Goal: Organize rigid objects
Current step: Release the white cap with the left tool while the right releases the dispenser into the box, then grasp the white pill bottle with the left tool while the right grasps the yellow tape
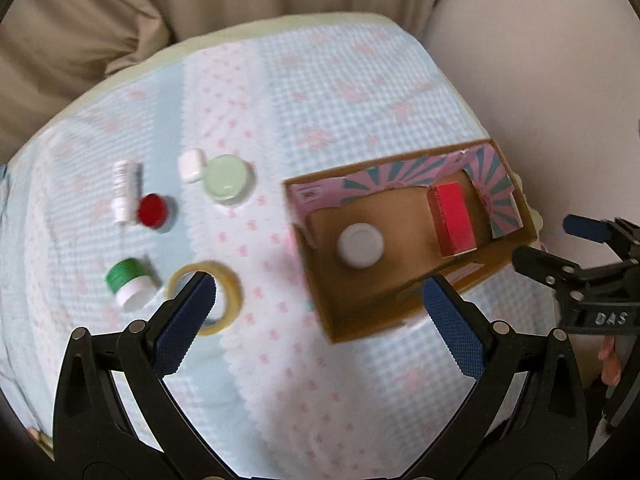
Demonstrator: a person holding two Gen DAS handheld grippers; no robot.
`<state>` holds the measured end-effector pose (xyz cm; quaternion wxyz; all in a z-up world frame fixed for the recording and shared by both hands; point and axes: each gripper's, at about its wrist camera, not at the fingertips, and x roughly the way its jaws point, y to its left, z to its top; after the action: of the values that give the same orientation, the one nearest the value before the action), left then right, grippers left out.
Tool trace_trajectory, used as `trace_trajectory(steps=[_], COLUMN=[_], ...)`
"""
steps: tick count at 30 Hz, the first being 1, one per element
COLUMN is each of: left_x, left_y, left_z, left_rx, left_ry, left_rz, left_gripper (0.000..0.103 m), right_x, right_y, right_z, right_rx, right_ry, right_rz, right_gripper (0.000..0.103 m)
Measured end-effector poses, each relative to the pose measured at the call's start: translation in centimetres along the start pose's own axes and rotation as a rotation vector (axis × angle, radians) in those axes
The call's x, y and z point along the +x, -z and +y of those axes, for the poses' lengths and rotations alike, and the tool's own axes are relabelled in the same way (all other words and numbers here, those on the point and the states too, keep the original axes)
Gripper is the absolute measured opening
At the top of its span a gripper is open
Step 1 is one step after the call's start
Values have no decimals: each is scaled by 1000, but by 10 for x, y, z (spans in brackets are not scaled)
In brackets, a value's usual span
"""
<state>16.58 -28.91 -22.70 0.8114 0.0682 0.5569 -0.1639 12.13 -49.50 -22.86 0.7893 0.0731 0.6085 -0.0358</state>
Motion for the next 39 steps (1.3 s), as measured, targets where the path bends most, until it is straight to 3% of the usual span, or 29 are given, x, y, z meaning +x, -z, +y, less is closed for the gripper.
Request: trace_trajectory(steps=[5,11,22,28,33,39], left_x=[-37,-82,-123,-99,-62,8], left_y=[20,39,58,42,20,-20], left_z=[50,123,269,323,335,336], left_rx=[-21,-32,-17,-27,-43,-52], left_ry=[-13,-18,-22,-26,-11,1], left_rz=[-44,-86,-102,-74,-42,30], left_gripper=[103,103,103,103,103,103], right_x=[-42,-69,-70,-55,-26,28], right_y=[22,50,79,80,80,70], right_z=[46,117,247,297,319,324], right_rx=[-8,17,125,133,109,94], right_ry=[8,-7,-50,-38,-28,-21], right_rz=[-95,-147,-166,-162,-130,-87], right_gripper=[103,103,103,103,103,103])
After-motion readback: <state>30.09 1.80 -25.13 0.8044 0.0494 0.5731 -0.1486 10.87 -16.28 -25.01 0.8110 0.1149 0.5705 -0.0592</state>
